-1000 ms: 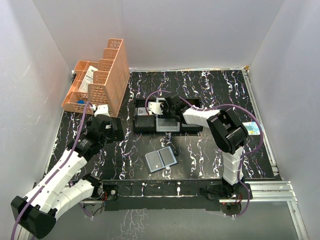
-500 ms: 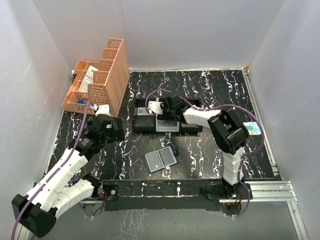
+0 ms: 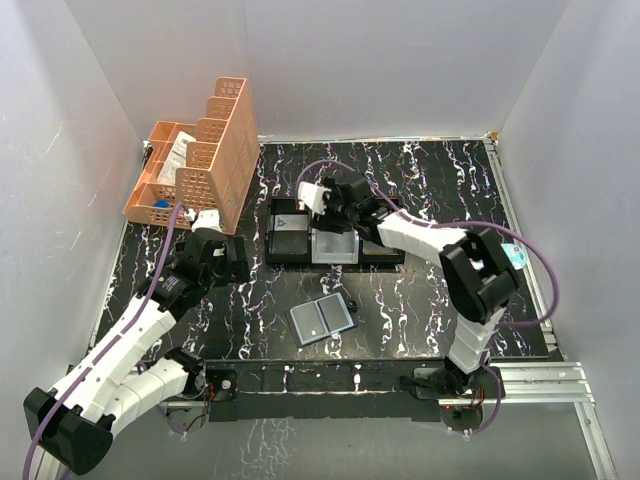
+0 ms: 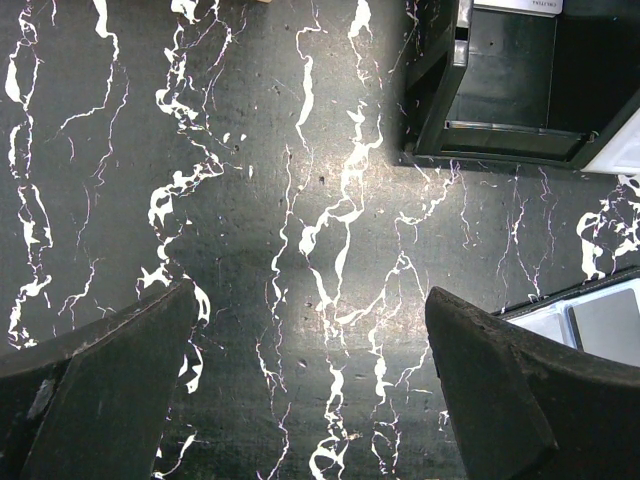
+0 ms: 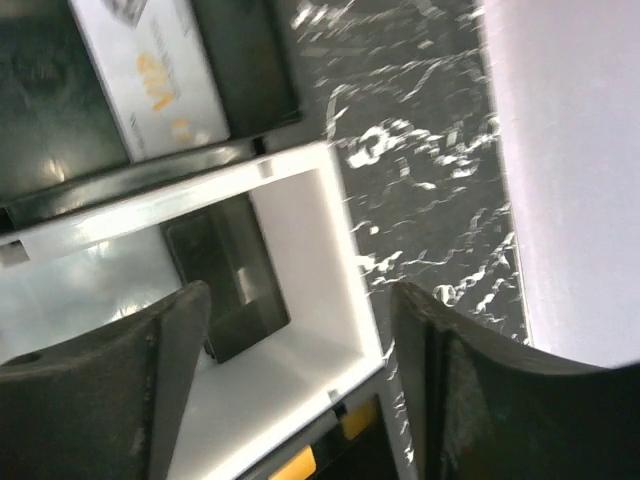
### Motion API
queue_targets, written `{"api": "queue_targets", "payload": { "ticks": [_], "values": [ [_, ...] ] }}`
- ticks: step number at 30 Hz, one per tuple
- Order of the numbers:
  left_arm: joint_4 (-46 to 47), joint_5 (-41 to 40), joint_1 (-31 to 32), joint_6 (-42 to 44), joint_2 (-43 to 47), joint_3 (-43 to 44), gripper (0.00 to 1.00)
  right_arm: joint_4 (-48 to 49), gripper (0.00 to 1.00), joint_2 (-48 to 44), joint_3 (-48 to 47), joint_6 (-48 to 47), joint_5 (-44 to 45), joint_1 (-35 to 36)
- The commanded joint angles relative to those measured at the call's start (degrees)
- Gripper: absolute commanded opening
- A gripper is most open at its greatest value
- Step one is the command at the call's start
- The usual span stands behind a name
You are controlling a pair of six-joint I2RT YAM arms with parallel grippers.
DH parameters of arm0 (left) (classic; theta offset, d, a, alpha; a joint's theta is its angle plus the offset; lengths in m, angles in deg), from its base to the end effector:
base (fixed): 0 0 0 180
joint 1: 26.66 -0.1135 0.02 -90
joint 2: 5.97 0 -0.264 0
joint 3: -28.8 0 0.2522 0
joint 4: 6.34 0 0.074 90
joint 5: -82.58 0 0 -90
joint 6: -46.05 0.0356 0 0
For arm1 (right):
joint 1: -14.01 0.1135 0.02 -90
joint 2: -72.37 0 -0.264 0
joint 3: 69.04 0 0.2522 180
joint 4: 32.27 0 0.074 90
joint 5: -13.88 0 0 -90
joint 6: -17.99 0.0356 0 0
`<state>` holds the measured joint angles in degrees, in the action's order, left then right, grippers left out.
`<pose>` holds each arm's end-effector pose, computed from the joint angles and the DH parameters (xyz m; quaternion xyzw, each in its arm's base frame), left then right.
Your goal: Take the credit cards out of the card holder
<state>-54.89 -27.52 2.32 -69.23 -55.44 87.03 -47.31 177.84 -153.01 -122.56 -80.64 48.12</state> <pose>0.1636 -0.0766 0.2838 -0.0452 0.8936 -0.0499 0.4439 0.3404 0.2339 0.2103 -0.6141 0.6478 -0.0294 0.4499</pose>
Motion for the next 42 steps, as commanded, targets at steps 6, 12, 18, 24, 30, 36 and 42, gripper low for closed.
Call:
{"api": "queue_targets", "payload": {
  "ticks": [6,12,18,24,30,36,42],
  "values": [
    [-0.39,0.59,-0.32,-0.21,1.72,1.04,0.99,20.76,0.98,-24.57,14.77,36.58,11.83,-0.31],
    [-0.91,-0.39,-0.35,-1.01,2.36,1.12,0.99,9.21,0.98,-37.5,24.09,63.55,1.34,-0.29],
    [-0.66,2.41,-0.32,-1.07,2.2,0.75,0.99,8.02,0.98,-47.69,35.45,85.96,-2.19,-0.28],
    [2.55,10.73,-0.32,-5.9,2.41,-0.45,0.99,10.18,0.96,-52.03,42.39,91.52,-13.89,-0.28],
    [17.86,30.23,-0.23,-18.11,2.67,-7.43,0.98,7.71,0.75,-46.73,42.19,92.61,-26.11,-0.23],
    [27.23,30.07,6.65,-24.98,-1.14,-9.54,0.98,0.95,0.59,-41.07,40.7,89.91,-25.95,2.54],
    [26.47,21.38,15.84,-26.73,-7.84,-7.01,0.95,-5.49,0.47,-39.09,39.81,86.91,-20.5,4.14]
  ]
}}
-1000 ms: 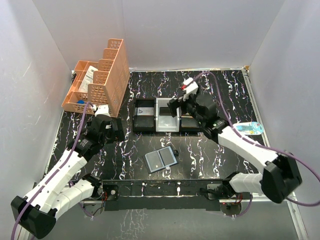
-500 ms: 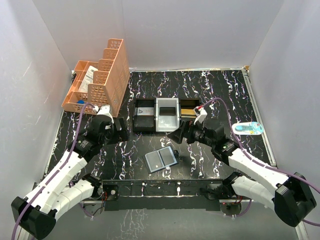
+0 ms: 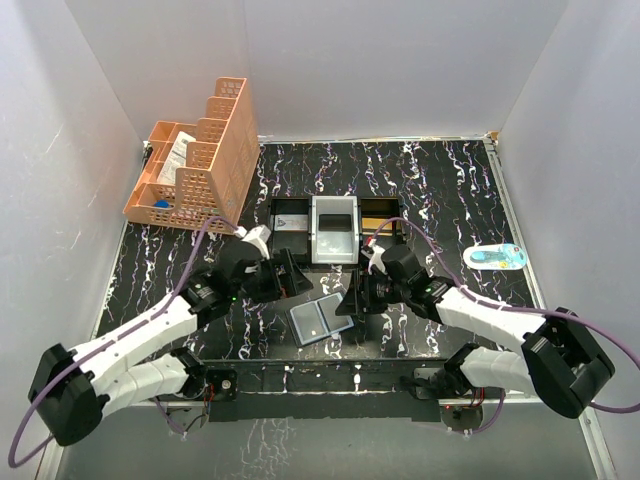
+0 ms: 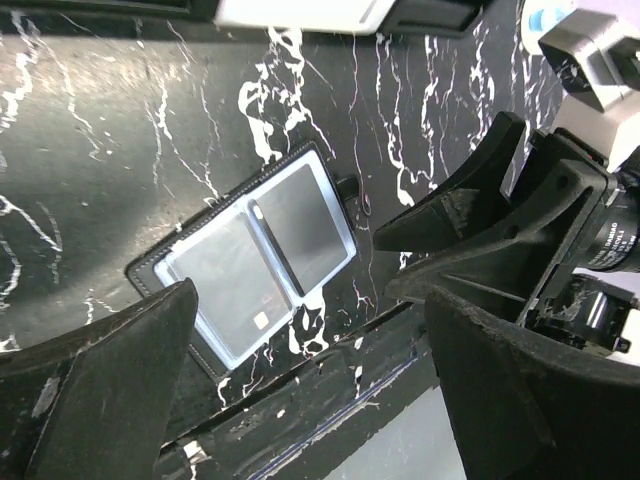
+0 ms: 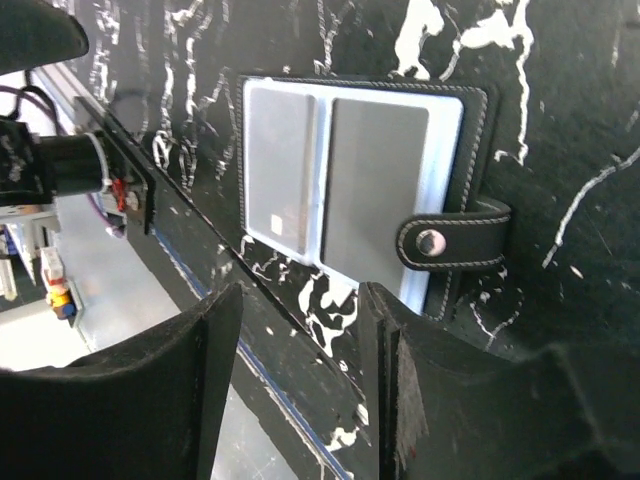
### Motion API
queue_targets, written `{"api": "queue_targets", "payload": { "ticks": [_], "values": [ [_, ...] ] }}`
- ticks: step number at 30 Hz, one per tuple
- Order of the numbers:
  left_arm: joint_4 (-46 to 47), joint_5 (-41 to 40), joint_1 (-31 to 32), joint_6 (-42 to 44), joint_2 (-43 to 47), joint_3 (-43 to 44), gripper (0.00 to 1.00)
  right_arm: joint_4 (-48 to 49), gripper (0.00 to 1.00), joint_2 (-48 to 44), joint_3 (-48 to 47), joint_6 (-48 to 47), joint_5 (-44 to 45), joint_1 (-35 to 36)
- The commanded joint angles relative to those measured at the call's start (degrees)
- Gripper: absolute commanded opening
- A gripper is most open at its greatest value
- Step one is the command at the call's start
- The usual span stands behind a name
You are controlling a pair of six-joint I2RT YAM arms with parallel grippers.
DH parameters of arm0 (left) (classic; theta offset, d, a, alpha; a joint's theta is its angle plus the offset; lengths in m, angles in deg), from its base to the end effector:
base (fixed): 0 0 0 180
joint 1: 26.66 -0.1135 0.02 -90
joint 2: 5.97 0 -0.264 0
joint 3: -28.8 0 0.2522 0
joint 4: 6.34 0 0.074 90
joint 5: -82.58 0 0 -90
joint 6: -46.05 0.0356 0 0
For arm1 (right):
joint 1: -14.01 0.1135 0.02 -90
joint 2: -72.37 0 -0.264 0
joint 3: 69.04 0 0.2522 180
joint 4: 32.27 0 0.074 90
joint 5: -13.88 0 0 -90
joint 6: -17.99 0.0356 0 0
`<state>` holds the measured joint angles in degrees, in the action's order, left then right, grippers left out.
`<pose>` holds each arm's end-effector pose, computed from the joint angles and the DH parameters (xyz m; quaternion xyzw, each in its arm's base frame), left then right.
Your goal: Take the credit cards out of the card holder
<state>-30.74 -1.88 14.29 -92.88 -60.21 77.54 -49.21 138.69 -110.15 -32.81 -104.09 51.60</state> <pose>0.1576 -0.1413 0.2490 -0.0360 0.8642 -0.3829 0.3245 0.1644 0.1476 0.1771 -0.0855 0.8883 0.4175 0.1712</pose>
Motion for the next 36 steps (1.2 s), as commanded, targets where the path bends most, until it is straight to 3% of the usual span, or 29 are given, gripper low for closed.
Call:
{"api": "queue_targets", "payload": {
  "ticks": [1,6,10,15,25,36],
  "values": [
    [2.83,-5.08,4.77,-3.52,-3.83,2.31,0.94,-4.31,0.45,0.39,-3.25,-3.23,3.15,0.71],
    [4.71,-7.05,7.65,-4.95,-7.11,2.07,0.9,-5.49,0.33,2.53,-4.51,-4.54,2.05,0.72],
    [4.63,-9.9,9.68,-6.69,-8.25,2.24,0.84,-4.93,0.3,4.44,-5.6,-4.7,0.99,0.67],
    [5.66,-10.9,10.92,-7.94,-8.71,1.55,0.81,-4.27,0.29,6.69,-6.28,-4.14,2.39,0.75],
    [10.08,-10.75,14.67,-10.04,-14.83,1.33,0.6,-2.46,0.26,15.02,-5.5,-5.69,3.13,0.74],
    [10.97,-15.66,17.86,-17.76,-21.16,0.66,0.4,-4.12,0.27,14.98,-3.19,-5.95,4.52,0.74]
  ]
}}
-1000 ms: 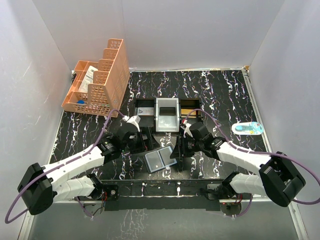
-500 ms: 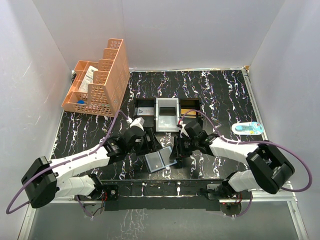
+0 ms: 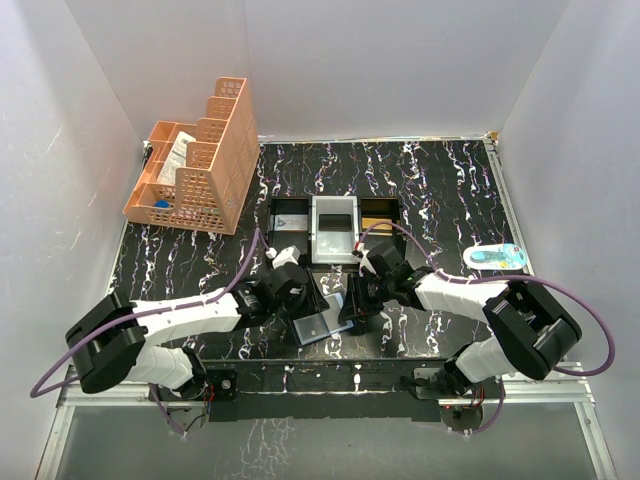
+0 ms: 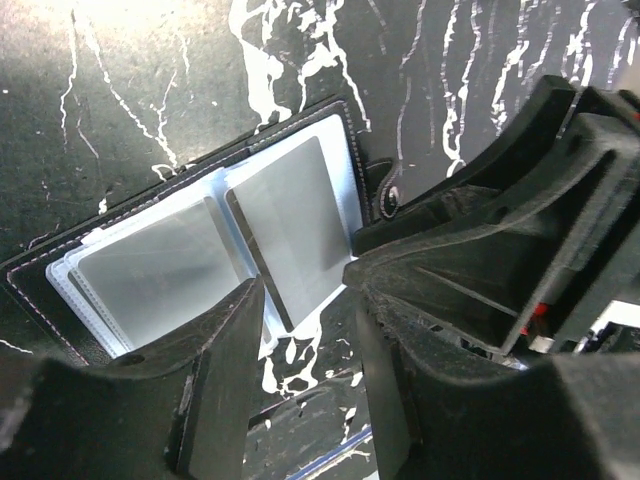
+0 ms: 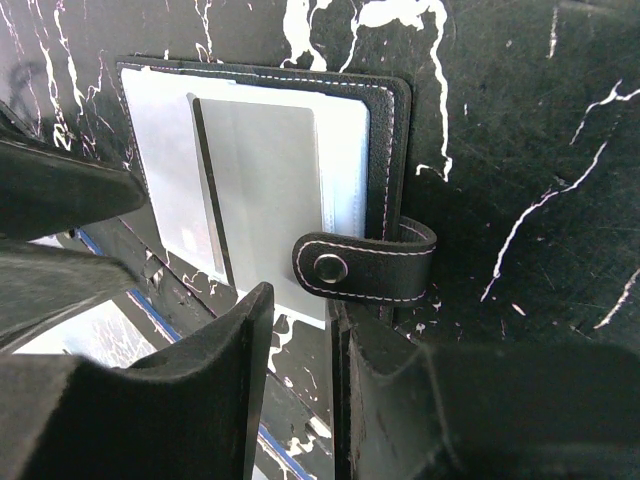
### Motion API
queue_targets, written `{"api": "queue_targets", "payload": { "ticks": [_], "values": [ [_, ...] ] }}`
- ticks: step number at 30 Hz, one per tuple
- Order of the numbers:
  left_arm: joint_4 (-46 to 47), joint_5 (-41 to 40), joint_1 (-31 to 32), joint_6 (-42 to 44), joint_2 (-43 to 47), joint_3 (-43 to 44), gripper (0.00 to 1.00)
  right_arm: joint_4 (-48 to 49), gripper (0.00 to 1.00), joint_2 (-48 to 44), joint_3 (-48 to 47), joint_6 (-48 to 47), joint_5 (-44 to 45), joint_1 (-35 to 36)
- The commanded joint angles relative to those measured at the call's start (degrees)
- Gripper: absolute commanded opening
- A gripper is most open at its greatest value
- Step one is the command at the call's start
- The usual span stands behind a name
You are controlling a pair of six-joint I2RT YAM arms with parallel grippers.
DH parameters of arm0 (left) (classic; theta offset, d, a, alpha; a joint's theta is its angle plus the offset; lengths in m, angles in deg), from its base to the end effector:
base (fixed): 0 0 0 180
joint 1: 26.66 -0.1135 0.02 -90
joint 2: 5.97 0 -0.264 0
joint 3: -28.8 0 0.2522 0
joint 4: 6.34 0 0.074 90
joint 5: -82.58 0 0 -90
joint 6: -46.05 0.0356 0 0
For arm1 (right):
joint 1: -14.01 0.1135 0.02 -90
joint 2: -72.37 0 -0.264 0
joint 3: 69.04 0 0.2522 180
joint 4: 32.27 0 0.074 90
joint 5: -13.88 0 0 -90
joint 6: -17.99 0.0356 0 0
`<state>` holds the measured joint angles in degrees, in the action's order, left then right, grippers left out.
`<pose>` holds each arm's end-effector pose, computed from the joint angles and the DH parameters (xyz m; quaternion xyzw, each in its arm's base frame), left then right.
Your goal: Take the credit cards out of the card holder
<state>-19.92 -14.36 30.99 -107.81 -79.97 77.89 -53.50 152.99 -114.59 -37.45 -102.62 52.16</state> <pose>0.1436 -0.2187 0.1930 -0.0750 0.8963 -0.3518 0.2595 0.1806 0.1621 0.1410 -0.0956 0.9291 0.3439 0.0972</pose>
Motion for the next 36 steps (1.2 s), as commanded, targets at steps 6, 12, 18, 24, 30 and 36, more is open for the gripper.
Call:
{"api": "queue_targets", "payload": {
  "ticks": [6,12,18,24,30,36],
  "values": [
    [-3.3,-7.19,2.92,-6.58,-1.24,0.13,0.35,0.3,0.26,1.27,1.34,-0.74,2.94,0.13],
    [1.86,-9.17,4.9,-9.72,0.17,-3.7,0.32,1.15,0.27,1.54,1.55,-0.25,2.18,0.23],
    [9.68,-10.05,5.9,-11.85,-0.18,-7.22,0.29,1.9,0.27,2.31,1.64,-0.4,1.8,0.15],
    [10.77,-10.96,6.16,-11.82,-0.49,-8.05,0.26,2.04,0.27,2.35,1.73,-0.12,1.76,0.12],
    [11.51,-10.88,6.23,-12.15,-1.06,-8.42,0.22,1.88,0.27,2.13,1.83,0.06,1.72,0.17],
    [9.37,-12.04,6.51,-13.12,-0.34,-8.44,0.22,1.34,0.27,1.65,1.93,0.06,1.99,0.17]
  ]
}}
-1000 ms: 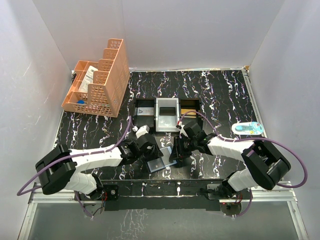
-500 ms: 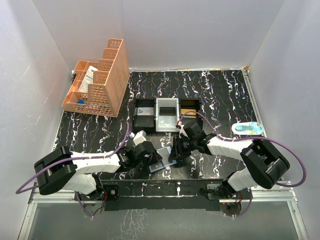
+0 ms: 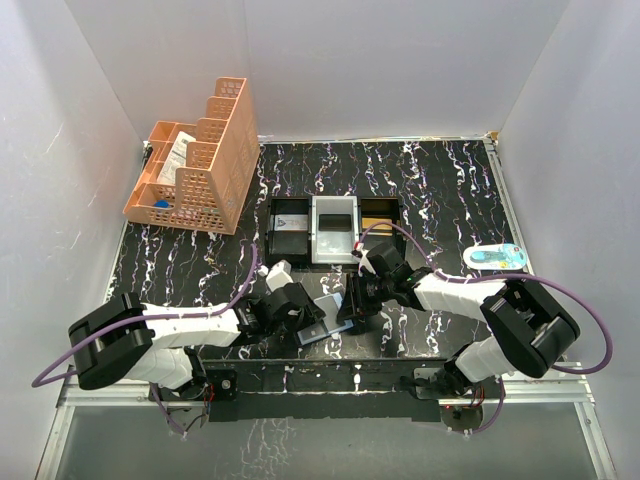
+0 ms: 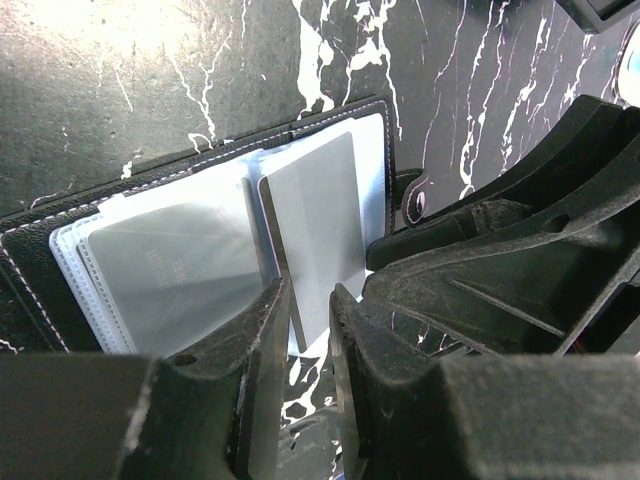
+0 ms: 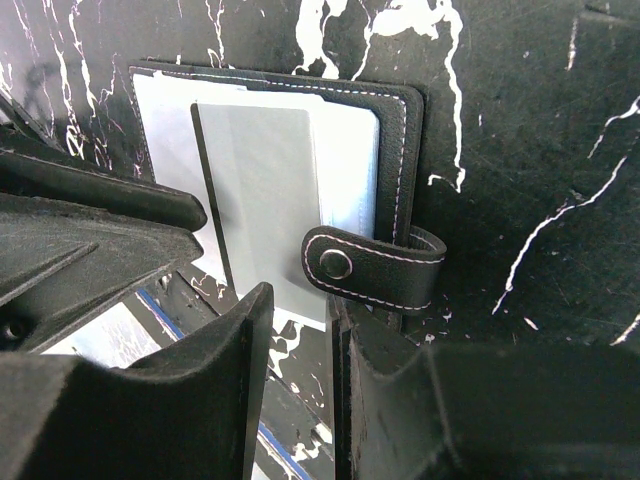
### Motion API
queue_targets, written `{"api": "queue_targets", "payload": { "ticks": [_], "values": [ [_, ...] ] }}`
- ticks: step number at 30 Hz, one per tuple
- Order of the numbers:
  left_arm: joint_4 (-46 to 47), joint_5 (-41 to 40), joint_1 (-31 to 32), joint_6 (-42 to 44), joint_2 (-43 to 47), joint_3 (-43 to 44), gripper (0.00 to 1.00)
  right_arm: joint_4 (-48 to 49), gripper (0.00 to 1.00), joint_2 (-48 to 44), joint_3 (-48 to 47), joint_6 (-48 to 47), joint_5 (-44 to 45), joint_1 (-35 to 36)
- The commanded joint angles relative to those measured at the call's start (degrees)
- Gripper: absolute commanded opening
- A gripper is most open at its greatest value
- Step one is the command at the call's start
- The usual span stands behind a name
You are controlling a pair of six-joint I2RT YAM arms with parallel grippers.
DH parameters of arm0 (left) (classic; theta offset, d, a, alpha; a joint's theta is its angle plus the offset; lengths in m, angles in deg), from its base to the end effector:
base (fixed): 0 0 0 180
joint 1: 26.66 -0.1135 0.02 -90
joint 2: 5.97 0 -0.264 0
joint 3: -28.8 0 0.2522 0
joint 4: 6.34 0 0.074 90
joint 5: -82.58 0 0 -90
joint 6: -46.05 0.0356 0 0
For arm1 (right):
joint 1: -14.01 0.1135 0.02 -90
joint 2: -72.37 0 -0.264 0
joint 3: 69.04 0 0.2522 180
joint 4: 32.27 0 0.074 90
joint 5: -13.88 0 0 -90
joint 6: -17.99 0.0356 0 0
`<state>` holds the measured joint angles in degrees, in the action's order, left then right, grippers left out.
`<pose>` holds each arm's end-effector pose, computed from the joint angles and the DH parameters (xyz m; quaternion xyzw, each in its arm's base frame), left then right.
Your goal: Take the credit cards out of the card holder
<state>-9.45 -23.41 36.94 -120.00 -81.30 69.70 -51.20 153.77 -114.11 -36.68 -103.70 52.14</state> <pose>0.1186 -0.2169 0.1604 -0.1574 0.8764 -0.3678 0.2681 0.1816 0.1635 0.1384 -0.0938 0.9249 0.3557 0.0963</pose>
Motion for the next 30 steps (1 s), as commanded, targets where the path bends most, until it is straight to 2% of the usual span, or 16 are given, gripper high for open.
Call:
{"api": "queue_targets", "payload": {
  "ticks": [1,5,10,24,30],
  "values": [
    [-1.8,-3.26,0.61,-1.28,1.12,-0.19,0.22,-0.98,0.27,0.87,1.43,-0.7,3.17,0.26],
    [-3.14,-3.81,0.71,-2.1,1.17,-0.32,0.23,-0.98,0.27,0.95,1.43,-0.66,3.21,0.25],
    [-0.27,-2.97,0.77,-1.32,0.2,-0.8,0.22,-0.81,0.27,1.03,1.34,-0.46,3.13,0.23],
    [2.12,-2.2,0.72,-0.93,-1.36,-0.85,0.13,-0.63,0.27,0.95,1.6,-0.37,2.8,0.25],
    [-0.37,-2.8,0.74,-1.93,-1.22,-0.48,0.19,-0.69,0.27,0.95,1.61,-0.4,2.83,0.19]
  ]
}}
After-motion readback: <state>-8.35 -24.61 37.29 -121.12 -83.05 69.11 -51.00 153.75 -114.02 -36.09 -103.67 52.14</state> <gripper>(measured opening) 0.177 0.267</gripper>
